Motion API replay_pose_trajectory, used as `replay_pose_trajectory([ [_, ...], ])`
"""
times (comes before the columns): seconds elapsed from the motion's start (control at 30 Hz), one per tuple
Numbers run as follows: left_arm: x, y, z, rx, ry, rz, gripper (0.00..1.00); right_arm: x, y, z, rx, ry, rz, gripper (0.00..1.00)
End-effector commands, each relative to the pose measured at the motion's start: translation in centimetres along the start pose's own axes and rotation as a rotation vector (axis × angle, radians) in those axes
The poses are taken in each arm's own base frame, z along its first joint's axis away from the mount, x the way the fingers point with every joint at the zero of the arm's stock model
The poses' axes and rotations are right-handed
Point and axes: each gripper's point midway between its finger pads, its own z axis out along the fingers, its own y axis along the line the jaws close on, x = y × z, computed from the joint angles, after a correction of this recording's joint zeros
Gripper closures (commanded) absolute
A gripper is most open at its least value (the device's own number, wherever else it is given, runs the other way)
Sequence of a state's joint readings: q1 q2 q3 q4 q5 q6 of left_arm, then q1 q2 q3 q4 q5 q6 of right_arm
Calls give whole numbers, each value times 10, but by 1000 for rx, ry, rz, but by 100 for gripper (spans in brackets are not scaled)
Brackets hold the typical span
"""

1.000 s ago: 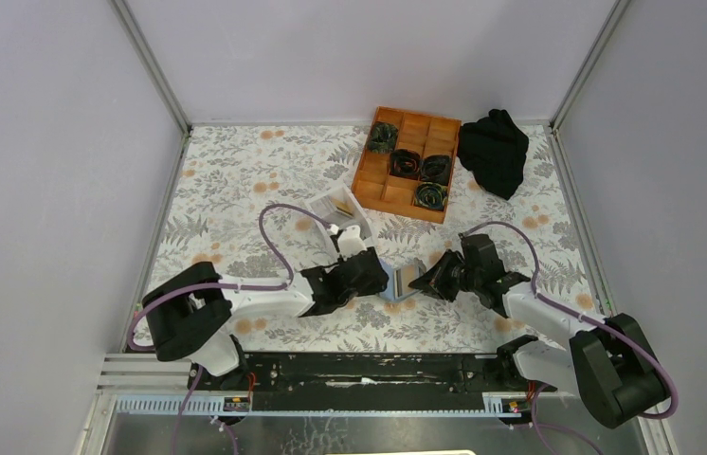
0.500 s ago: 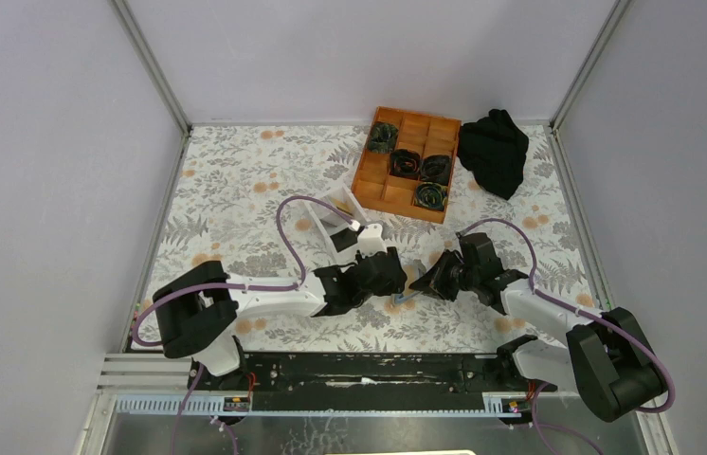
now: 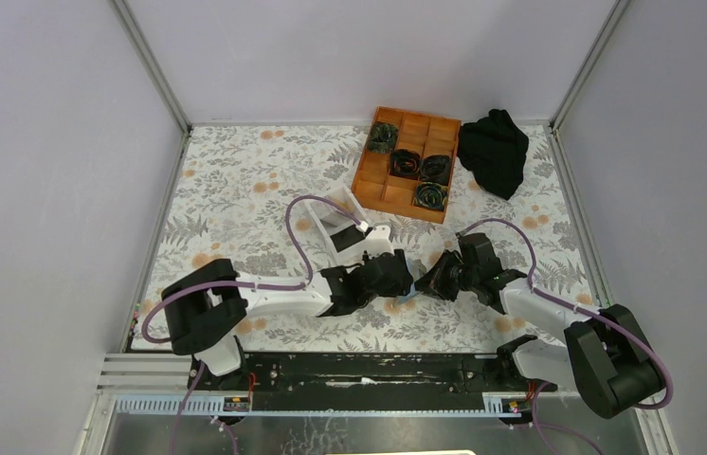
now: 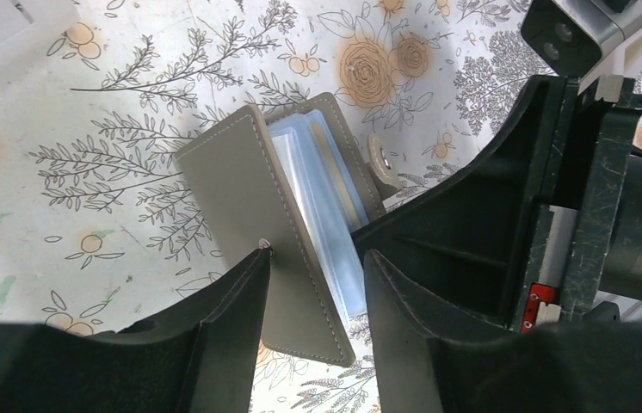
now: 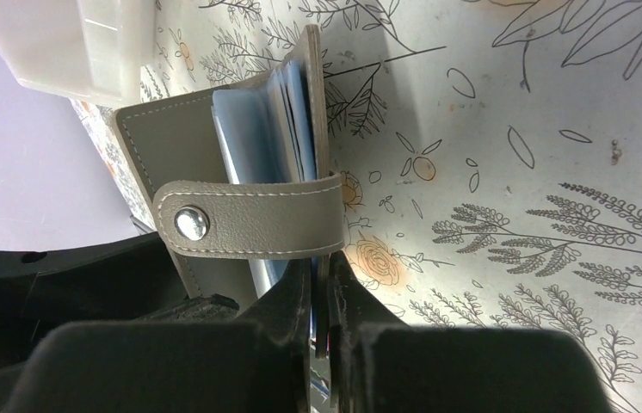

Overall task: Put the credit cards into the card holder
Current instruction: Close the card holder at the center of the board.

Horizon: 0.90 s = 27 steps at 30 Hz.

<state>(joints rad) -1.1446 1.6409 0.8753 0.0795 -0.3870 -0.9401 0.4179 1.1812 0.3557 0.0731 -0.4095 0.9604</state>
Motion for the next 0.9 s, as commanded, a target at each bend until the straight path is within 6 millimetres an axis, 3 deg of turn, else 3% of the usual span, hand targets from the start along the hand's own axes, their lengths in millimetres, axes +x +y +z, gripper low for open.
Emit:
replay_pose_trajectory([
  [0.0,-10,-24,3,79,-33,2,48,3,-25,3,94,-4,11,100],
  [0.63,19,-26,12,160,34,-54,47,4,-53,0,210,-21,-1,96],
  [0.87,28,-16,11,140,59,-65,47,5,-61,-2,241,-32,-5,84],
])
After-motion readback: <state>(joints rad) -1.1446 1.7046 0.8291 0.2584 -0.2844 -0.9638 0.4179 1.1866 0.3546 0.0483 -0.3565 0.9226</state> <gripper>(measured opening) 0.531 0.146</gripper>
